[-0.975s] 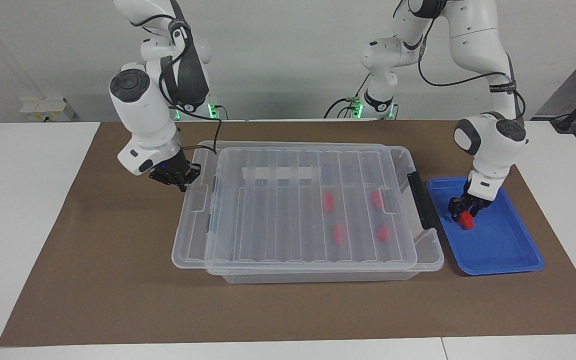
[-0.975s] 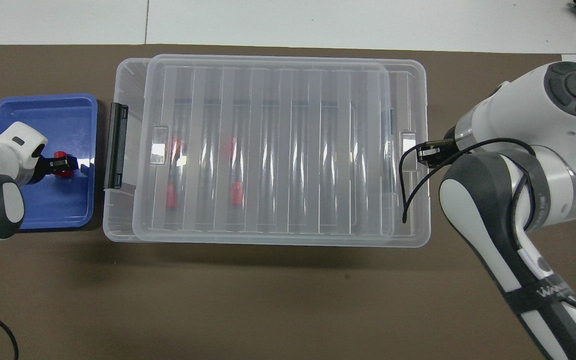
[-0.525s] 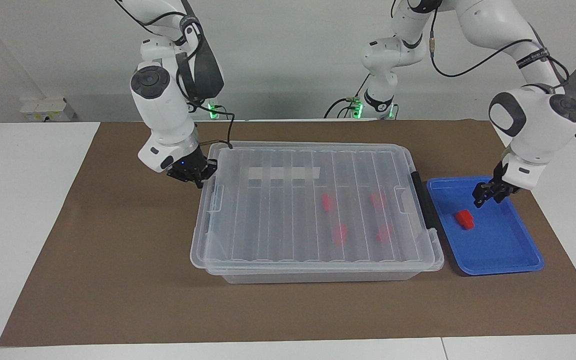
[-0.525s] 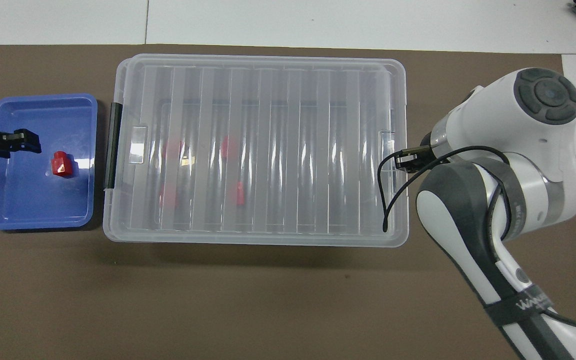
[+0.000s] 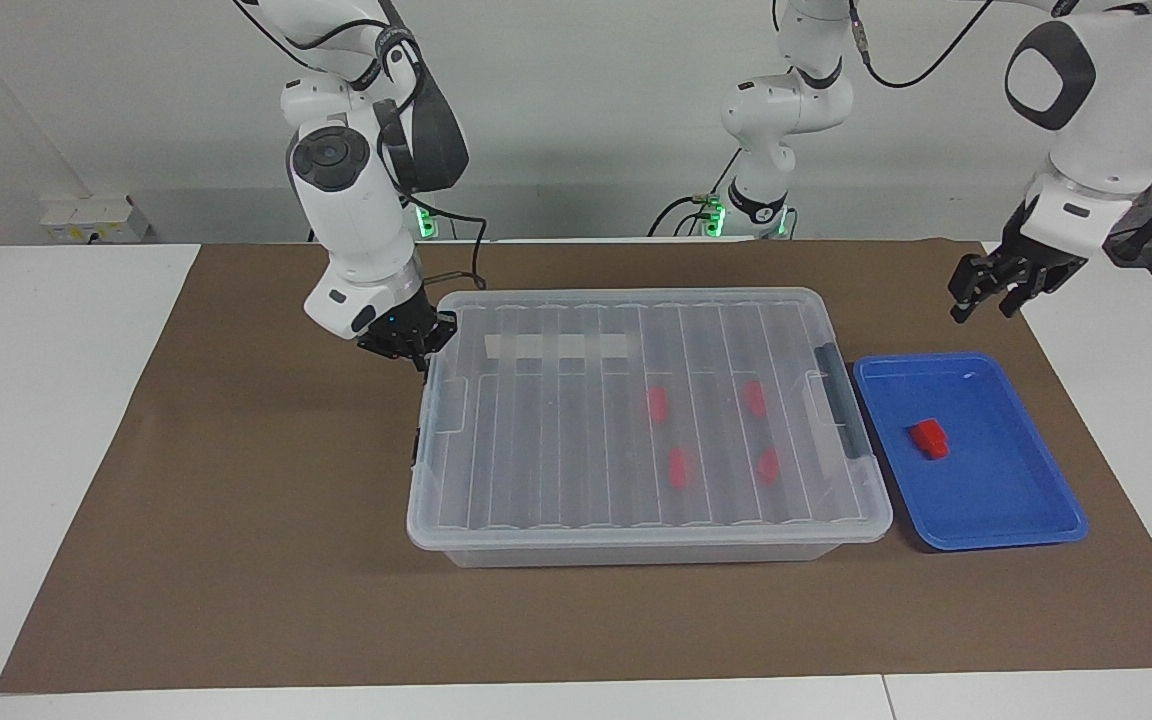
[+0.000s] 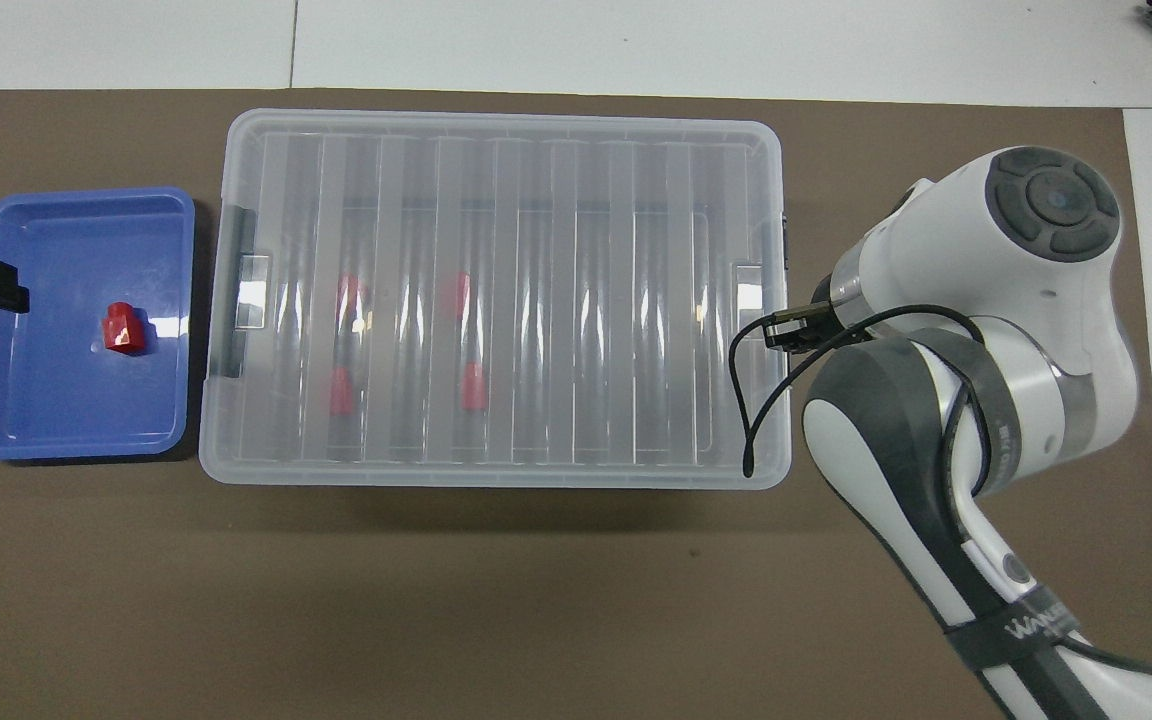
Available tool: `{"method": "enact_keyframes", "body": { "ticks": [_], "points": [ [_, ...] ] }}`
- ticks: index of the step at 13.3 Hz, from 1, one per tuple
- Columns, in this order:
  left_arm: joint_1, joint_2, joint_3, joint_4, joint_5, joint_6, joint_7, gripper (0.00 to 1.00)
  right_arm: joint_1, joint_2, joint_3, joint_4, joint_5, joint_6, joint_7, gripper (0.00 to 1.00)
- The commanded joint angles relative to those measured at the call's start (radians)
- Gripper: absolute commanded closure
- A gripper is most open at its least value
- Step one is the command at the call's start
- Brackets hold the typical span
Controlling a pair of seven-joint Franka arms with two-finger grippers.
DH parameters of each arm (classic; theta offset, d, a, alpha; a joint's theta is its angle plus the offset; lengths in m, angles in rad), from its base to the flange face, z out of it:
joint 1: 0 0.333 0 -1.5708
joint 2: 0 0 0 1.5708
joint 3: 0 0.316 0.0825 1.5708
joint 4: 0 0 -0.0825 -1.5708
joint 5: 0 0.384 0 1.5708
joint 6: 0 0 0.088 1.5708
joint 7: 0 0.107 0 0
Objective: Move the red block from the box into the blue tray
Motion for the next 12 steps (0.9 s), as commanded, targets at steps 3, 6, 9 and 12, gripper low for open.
{"method": "enact_keyframes", "body": {
  "ticks": [3,6,9,12],
  "points": [
    [-0.017,-0.071,-0.012,-0.041,-0.024,-0.03,-0.001,0.0,-0.02,-0.044,-0.006,-0.023,0.026,-0.004,-0.024,1.0],
    [-0.01,-0.077,-0.012,-0.047,-0.021,-0.017,0.001,0.0,-0.087,-0.085,-0.009,-0.028,0.026,-0.036,0.025,0.22],
    [-0.008,-0.079,-0.012,-0.05,-0.019,-0.024,-0.005,0.0,-0.158,-0.136,-0.011,-0.025,0.019,-0.06,0.059,0.0],
    [-0.008,-0.079,-0.011,-0.053,-0.013,-0.017,-0.004,0.0,-0.21,-0.17,-0.015,-0.011,-0.003,-0.094,0.059,0.0]
  ]
}}
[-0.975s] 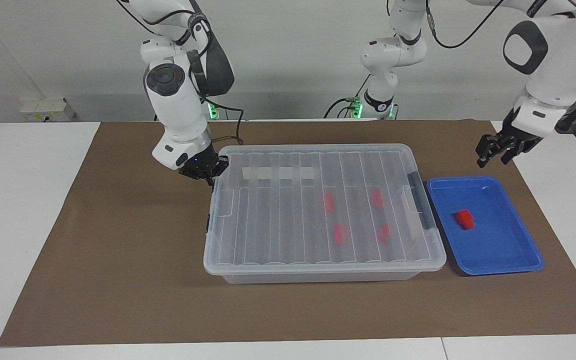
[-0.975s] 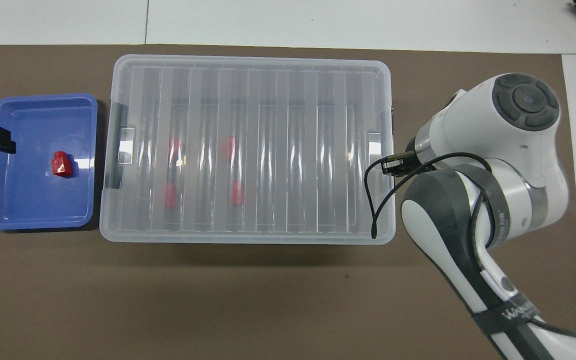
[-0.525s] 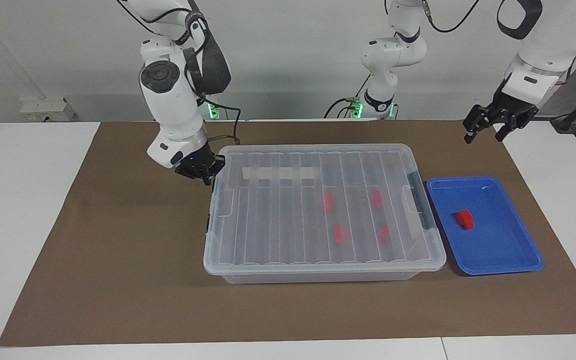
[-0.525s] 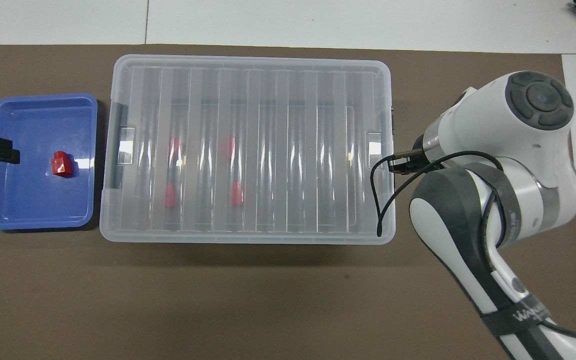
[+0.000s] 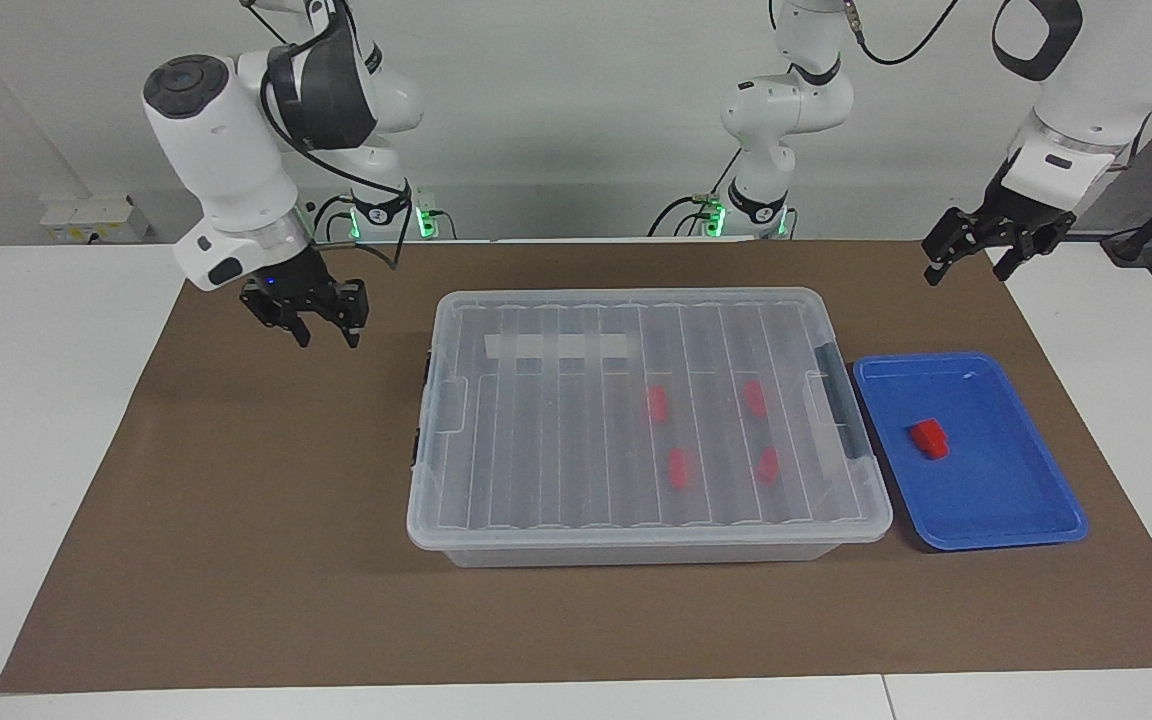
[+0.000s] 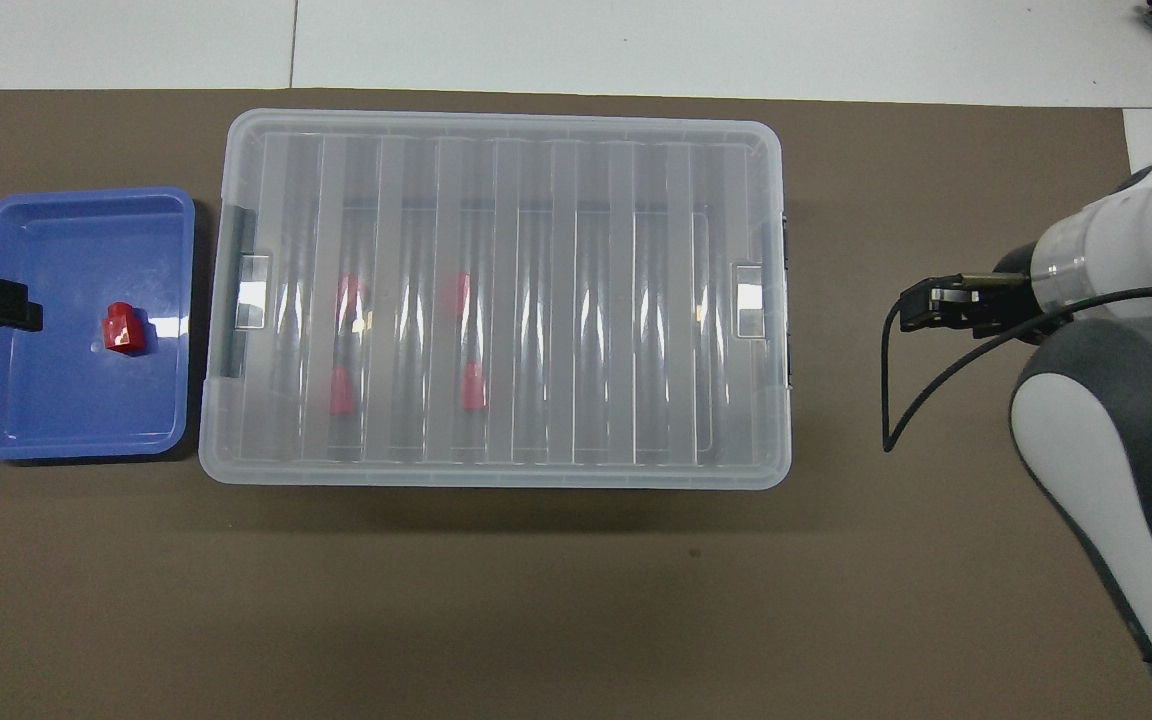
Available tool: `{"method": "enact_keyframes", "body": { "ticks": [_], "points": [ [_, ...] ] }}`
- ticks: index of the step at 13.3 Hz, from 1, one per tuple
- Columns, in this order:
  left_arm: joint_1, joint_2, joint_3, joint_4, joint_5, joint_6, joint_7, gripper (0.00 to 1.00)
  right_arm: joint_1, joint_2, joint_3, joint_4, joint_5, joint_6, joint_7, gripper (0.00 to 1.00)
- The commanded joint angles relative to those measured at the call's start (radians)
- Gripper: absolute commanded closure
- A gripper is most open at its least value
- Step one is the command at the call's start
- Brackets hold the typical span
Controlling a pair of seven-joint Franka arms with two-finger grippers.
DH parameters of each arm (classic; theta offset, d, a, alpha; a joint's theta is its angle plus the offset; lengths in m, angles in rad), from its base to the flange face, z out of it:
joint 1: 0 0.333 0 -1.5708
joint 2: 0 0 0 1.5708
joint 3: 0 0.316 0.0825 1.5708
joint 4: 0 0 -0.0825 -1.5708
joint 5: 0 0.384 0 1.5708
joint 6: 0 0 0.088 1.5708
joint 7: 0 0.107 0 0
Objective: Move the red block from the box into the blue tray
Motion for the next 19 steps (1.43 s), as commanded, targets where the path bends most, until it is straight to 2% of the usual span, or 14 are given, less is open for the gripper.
{"method": "enact_keyframes", "body": {
  "ticks": [1,4,8,15,19],
  "points": [
    [0.002,-0.027,0.008,-0.035,0.003,0.021,0.0,0.0,-0.038,-0.041,0.001,0.003,-0.029,-0.026,0.02,0.0],
    [0.01,-0.039,0.012,-0.068,0.004,0.061,0.006,0.0,-0.086,-0.025,0.005,0.118,-0.053,-0.12,0.012,0.0],
    [0.01,-0.038,0.017,-0.09,0.003,0.046,0.006,0.0,-0.075,0.039,0.008,0.298,-0.092,-0.261,0.014,0.0],
    [0.007,-0.039,0.017,-0.084,0.001,0.041,0.004,0.0,-0.066,0.024,0.011,0.266,-0.09,-0.336,0.02,0.0],
    [0.0,-0.041,0.017,-0.078,0.003,0.052,0.0,0.0,-0.064,0.018,0.015,0.257,-0.086,-0.333,0.024,0.0]
  ]
}}
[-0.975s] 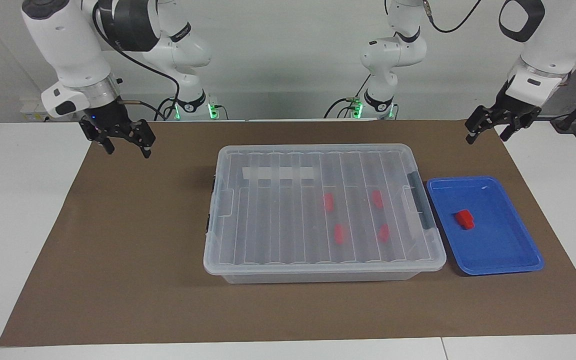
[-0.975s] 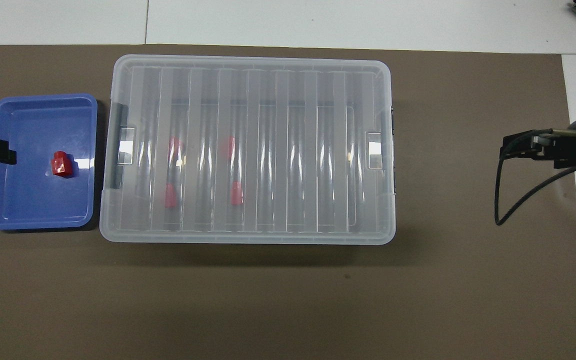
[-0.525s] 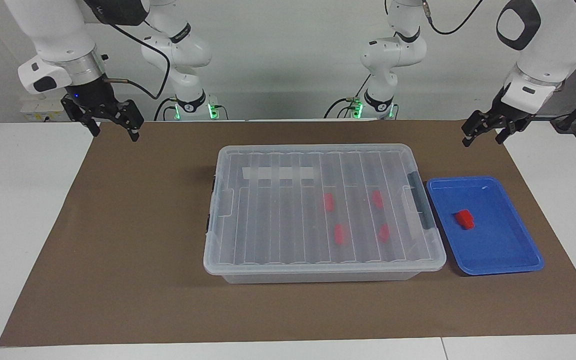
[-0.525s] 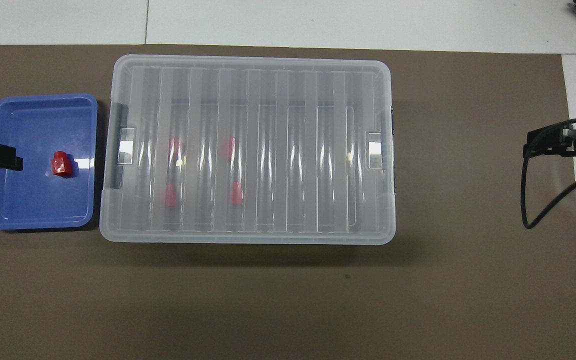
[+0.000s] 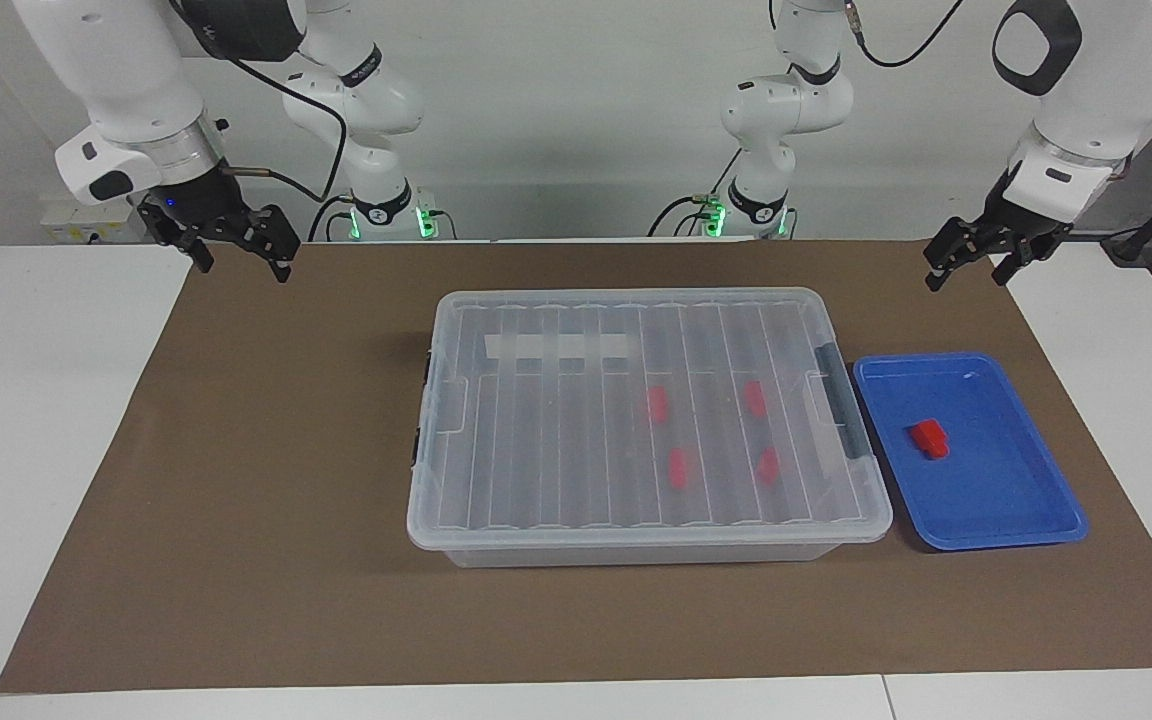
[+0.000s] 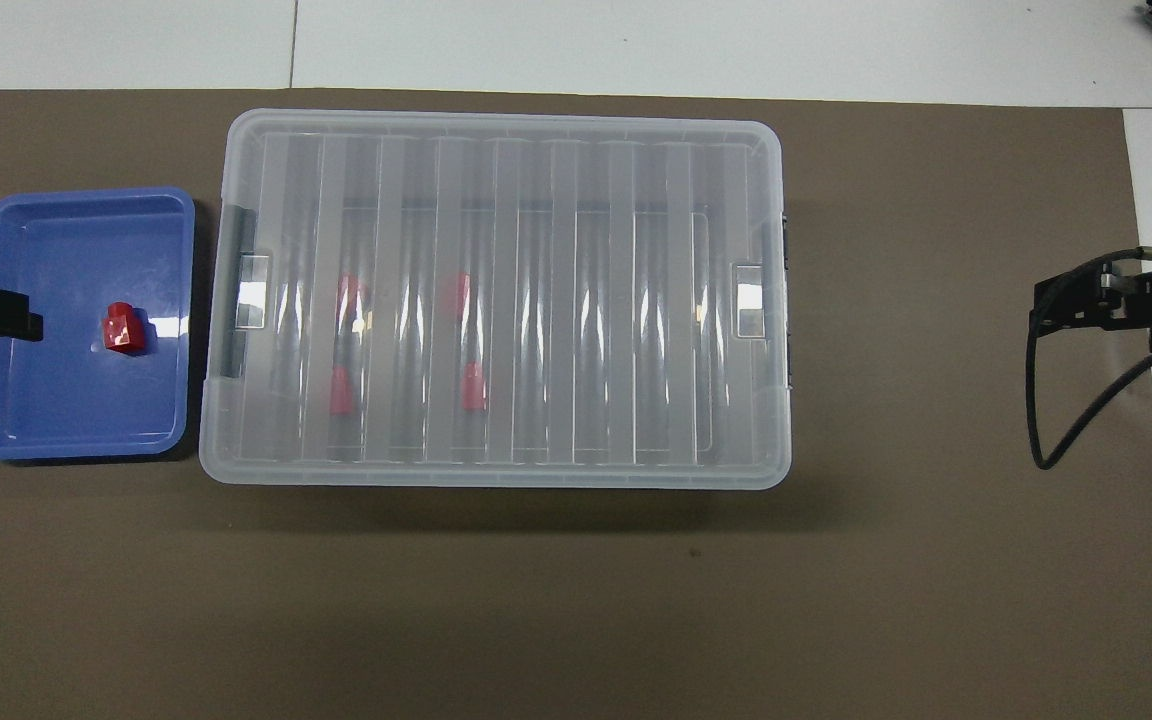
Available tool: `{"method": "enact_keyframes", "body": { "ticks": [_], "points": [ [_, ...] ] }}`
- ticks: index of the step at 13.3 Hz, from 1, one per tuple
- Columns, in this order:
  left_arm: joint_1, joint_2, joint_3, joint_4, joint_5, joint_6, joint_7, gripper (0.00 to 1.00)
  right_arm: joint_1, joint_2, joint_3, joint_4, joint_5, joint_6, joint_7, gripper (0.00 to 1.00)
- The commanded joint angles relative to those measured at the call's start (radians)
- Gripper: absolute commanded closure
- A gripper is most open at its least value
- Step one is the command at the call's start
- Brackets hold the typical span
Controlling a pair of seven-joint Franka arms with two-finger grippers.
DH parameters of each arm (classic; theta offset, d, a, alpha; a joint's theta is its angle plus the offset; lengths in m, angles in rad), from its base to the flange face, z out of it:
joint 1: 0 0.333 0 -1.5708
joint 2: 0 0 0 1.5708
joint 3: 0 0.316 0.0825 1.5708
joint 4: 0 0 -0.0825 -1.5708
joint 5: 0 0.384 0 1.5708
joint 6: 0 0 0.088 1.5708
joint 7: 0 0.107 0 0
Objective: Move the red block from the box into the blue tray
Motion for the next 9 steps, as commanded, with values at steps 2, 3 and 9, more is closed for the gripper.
{"method": "enact_keyframes", "body": {
  "ticks": [2,3,9],
  "points": [
    [0.003,-0.03,0.002,-0.031,0.003,0.023,0.001,0.0,0.002,-0.004,0.009,-0.003,-0.006,-0.005,0.03,0.0],
    [0.004,-0.03,0.002,-0.031,0.003,0.025,0.001,0.0,0.002,-0.005,0.009,-0.005,-0.006,-0.005,0.049,0.0],
    [0.004,-0.03,0.002,-0.031,0.003,0.022,0.001,0.0,0.002,-0.005,0.009,-0.007,-0.003,-0.004,0.046,0.0]
  ]
}}
